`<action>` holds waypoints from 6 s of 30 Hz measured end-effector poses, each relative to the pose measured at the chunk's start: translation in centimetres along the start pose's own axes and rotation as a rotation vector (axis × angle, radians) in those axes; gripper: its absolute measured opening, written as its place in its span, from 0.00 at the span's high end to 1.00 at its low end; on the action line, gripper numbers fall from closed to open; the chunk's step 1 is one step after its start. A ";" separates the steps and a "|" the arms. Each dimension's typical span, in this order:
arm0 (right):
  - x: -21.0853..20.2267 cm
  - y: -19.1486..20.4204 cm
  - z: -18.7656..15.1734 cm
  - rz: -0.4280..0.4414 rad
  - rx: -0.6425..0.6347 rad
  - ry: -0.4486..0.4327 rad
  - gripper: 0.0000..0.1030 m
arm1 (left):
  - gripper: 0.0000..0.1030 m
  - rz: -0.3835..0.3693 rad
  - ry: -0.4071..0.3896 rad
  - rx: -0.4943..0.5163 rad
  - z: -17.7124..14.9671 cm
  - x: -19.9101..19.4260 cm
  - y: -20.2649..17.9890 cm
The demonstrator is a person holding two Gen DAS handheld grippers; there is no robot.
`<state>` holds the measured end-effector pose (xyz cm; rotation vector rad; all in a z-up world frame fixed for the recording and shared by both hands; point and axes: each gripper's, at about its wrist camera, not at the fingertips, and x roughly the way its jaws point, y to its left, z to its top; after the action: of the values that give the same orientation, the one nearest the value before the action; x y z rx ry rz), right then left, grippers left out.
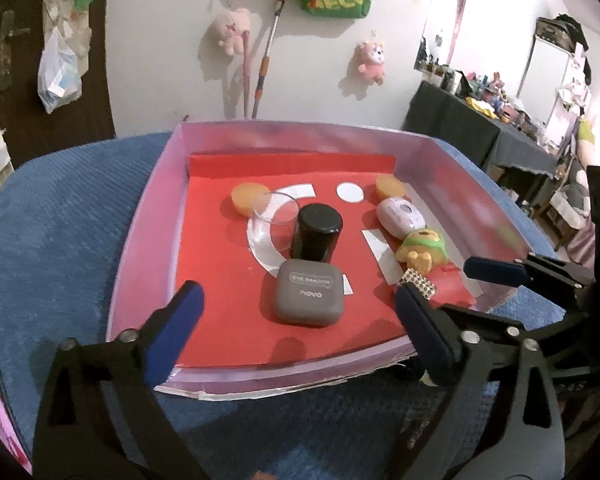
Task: Organize rigid objects
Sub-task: 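Open both grippers and withdraw them from the box toward the bottles on the table, then grasp the brown glass bottle with the left gripper while the right gripper grasps the white dropper bottle, then carry the brown bottle and dropper bottle into the box and lower them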
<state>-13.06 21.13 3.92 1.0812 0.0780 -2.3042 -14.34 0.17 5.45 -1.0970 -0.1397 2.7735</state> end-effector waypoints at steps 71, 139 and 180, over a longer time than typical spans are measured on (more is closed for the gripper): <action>-2.5 0.4 -5.4 0.053 -0.096 0.031 0.48 | 0.31 -0.135 0.110 0.151 -8.6 -2.8 -6.0; -2.4 2.9 -7.5 0.046 -0.179 0.055 0.70 | 0.72 -0.203 0.092 0.079 -8.9 -1.7 -4.0; -6.6 3.4 -1.8 0.145 -0.135 -0.068 0.71 | 0.72 -0.181 -0.065 0.083 -1.8 -5.2 -2.5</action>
<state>-6.70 22.04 8.08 0.9098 0.1224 -2.1700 -9.12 1.78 7.96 -0.9261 -0.1238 2.6298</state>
